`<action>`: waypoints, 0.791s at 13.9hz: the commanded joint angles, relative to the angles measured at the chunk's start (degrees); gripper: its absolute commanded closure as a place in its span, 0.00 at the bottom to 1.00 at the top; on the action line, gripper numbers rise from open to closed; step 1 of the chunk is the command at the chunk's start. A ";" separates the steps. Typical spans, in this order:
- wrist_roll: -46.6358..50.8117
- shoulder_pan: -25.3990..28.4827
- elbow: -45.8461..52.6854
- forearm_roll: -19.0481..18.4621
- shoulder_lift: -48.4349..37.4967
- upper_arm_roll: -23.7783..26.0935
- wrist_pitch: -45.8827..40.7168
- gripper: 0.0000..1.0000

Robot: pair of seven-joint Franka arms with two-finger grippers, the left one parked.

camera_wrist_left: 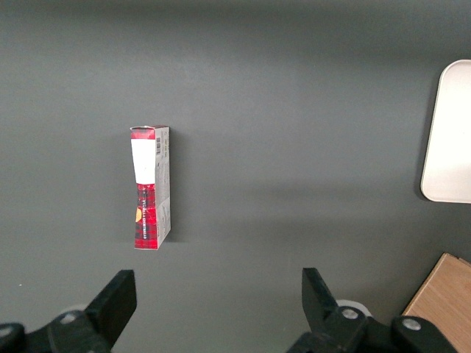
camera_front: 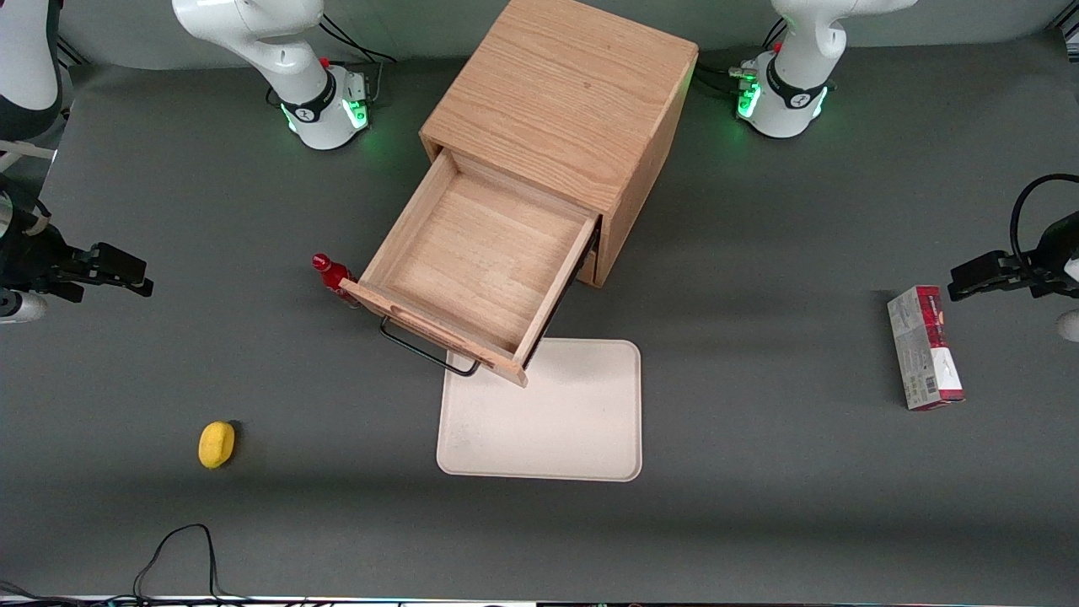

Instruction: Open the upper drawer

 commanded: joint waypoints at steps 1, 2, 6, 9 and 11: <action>1.21 -0.35 1.61 -1.25 1.13 0.16 0.06 0.00; 1.30 -0.35 2.40 -1.33 1.40 0.16 -0.02 0.00; 1.30 0.26 2.41 -1.33 1.49 -0.80 -0.29 0.00; 1.47 0.17 2.32 -1.33 1.40 -0.81 -0.38 0.00; 1.56 0.17 2.23 -1.33 1.40 -0.81 -0.46 0.00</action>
